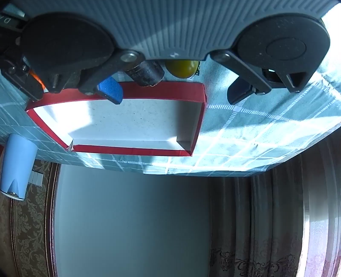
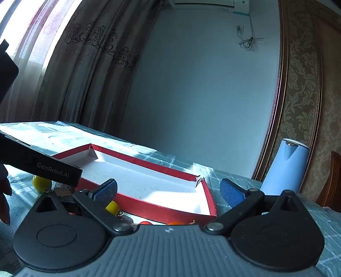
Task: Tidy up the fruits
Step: 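Move both tools toward the loose fruits beside the red tray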
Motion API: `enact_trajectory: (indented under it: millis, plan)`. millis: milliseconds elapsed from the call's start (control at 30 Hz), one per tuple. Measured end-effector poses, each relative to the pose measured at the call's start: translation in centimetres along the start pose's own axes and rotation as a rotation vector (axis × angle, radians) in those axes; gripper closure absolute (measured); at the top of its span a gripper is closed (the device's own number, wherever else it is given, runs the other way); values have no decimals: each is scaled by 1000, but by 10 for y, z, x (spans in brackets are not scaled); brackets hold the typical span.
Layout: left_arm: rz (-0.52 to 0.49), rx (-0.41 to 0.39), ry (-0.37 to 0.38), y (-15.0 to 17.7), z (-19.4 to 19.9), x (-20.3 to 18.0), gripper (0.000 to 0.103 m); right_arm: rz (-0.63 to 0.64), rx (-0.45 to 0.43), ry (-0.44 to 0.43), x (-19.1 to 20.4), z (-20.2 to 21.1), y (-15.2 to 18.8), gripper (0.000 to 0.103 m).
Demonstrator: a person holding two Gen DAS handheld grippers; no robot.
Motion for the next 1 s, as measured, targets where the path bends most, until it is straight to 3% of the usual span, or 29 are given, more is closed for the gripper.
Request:
enact_trajectory:
  millis: [133, 333, 500, 567, 1000]
  plan:
    - [-5, -3, 3, 1, 1, -2, 0, -33, 12, -16, -5, -1, 0, 0]
    - [-5, 13, -1, 1, -7, 1, 0, -75, -124, 55, -21, 17, -7, 0]
    - [6, 6, 4, 3, -3, -1, 0, -209, 33, -78, -44, -8, -3, 0]
    - [13, 7, 11, 4, -4, -1, 0, -252, 57, -82, -53, -14, -2, 0]
    - [-1, 97, 6, 7, -17, 1, 0, -275, 62, -159, -63, -10, 0, 0]
Point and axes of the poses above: each gripper's, at about its wrist camera, not at the fingertips, and z roughly against the way its jaws point, x to its left, y to its underside, the point moved 3 cm from there along -z, roughly the way its jaws point, and after that the axes turned 6 degrees about -y, right-handed, at the moved point
